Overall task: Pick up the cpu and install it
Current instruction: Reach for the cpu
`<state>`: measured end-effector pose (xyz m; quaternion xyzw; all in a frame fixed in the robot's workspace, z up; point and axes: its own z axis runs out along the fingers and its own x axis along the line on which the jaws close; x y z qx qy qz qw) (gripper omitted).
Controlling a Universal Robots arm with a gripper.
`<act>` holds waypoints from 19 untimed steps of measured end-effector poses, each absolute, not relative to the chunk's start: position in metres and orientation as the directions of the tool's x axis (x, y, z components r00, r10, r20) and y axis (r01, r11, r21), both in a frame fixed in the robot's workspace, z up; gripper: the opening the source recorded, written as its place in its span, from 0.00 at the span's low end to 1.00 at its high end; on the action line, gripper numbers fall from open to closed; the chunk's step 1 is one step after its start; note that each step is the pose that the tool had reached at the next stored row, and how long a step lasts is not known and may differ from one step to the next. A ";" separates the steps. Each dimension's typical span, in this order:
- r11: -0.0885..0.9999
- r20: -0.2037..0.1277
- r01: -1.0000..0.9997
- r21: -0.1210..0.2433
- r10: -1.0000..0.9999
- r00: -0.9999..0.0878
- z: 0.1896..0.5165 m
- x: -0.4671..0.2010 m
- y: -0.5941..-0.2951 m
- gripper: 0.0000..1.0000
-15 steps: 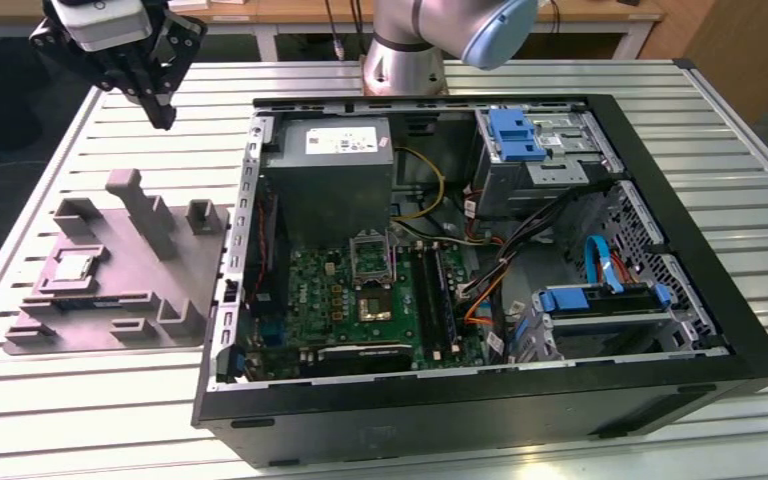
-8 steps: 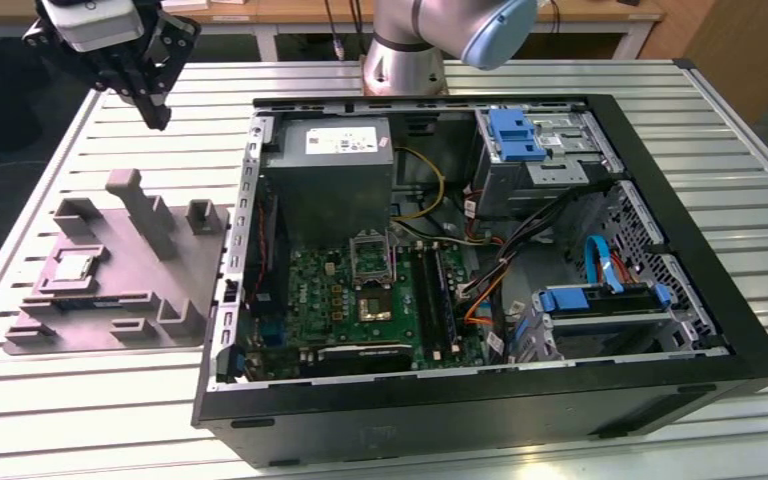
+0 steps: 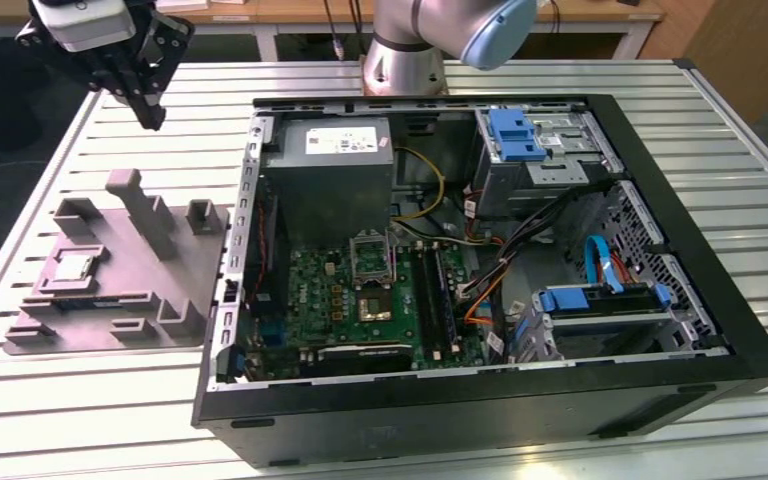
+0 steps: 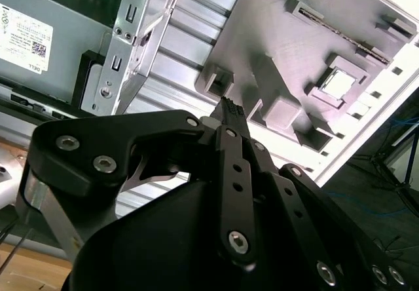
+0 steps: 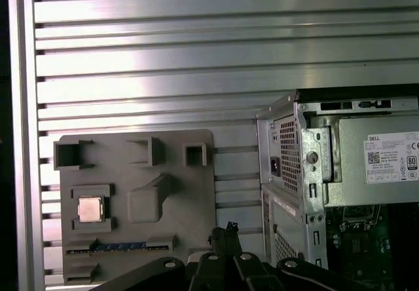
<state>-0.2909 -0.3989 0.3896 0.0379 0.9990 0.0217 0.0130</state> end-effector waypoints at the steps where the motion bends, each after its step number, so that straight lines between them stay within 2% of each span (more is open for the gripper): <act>1: 0.996 -0.024 0.075 0.044 0.076 -0.997 0.390 -0.291 -0.399 0.11; 19: 0.996 -0.024 0.075 0.044 0.076 -0.997 0.389 -0.303 -0.399 0.11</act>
